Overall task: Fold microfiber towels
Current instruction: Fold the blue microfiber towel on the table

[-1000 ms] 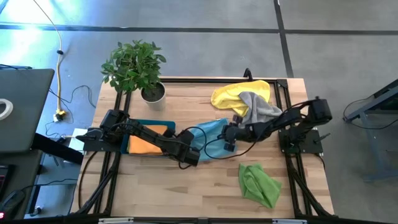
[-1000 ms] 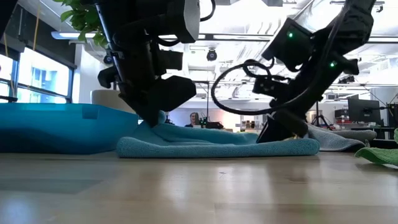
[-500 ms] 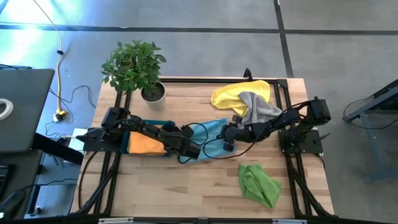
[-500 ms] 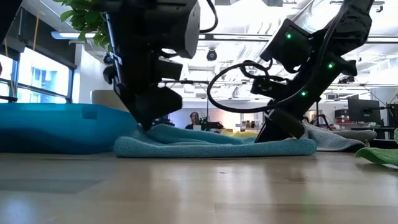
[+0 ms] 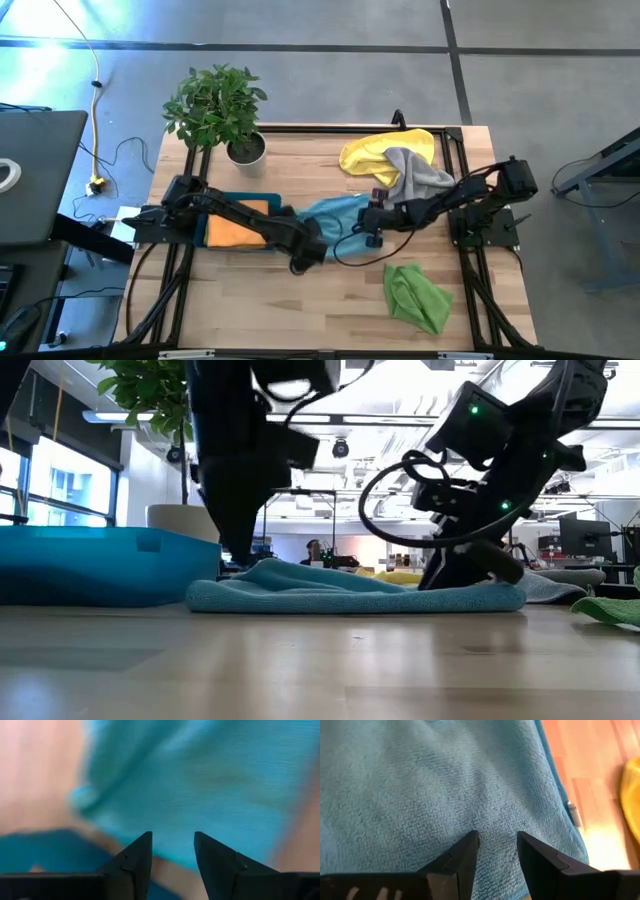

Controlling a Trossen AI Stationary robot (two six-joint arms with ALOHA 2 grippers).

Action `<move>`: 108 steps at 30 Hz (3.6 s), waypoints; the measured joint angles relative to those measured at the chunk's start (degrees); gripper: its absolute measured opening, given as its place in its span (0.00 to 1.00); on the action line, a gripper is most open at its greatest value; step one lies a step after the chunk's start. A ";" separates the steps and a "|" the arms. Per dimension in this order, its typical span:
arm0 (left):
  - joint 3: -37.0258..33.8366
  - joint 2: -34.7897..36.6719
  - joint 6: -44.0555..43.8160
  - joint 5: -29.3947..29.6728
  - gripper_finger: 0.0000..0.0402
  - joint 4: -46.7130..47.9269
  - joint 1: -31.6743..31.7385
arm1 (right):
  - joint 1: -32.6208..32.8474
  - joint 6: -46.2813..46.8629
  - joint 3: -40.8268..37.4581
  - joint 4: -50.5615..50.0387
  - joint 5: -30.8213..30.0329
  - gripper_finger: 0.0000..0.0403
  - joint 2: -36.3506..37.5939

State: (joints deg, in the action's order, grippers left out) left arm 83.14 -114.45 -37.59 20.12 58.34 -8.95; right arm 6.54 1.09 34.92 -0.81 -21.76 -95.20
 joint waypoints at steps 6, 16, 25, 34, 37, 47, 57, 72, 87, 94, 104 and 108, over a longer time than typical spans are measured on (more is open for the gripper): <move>-0.09 -1.26 4.89 -2.60 0.32 -6.97 -0.96 | 1.33 0.08 -0.06 -0.16 0.57 0.34 0.15; -0.82 -4.79 1.65 -10.05 0.31 -7.58 -2.10 | 1.41 0.04 -0.11 -0.08 -0.21 0.34 0.22; 0.36 -5.71 -2.55 -21.03 0.31 -8.41 -5.40 | 1.43 -1.03 -0.21 -0.46 -1.02 0.34 1.68; 6.47 -6.10 0.73 -15.08 0.31 -8.35 -5.79 | 3.36 0.39 1.58 -5.15 0.96 0.34 9.30; 9.24 -6.10 3.97 -12.11 0.31 -7.71 -5.41 | 5.51 5.73 2.25 -7.98 4.96 0.34 11.94; 12.71 -5.99 11.27 -7.68 0.31 -1.07 -3.58 | 15.59 18.81 2.47 -13.49 7.96 0.34 9.08; 12.71 -5.94 9.72 -9.73 0.31 1.86 -3.15 | 16.49 24.02 2.76 -28.99 2.12 0.34 8.85; 12.71 -5.86 10.21 -12.63 0.31 2.28 -3.79 | 19.22 10.72 6.55 -11.22 0.59 0.34 10.02; 12.71 -5.74 7.97 -18.44 0.31 5.16 -10.91 | 20.53 -1.28 5.51 28.50 8.10 0.34 -5.96; 12.73 -5.12 4.43 -18.71 0.31 6.66 -13.87 | 20.57 -1.12 8.86 34.40 13.73 0.34 -13.12; 12.73 -5.11 2.05 -18.35 0.31 6.66 -16.60 | 20.48 -2.44 17.77 21.63 11.03 0.34 -18.72; 12.73 -5.11 1.87 -18.20 0.31 6.61 -17.27 | 20.51 -1.57 18.95 21.62 10.23 0.34 -19.95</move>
State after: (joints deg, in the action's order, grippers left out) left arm 95.88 -119.57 -35.72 1.92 64.95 -26.22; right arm 27.05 -0.48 53.87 20.81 -11.54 -115.14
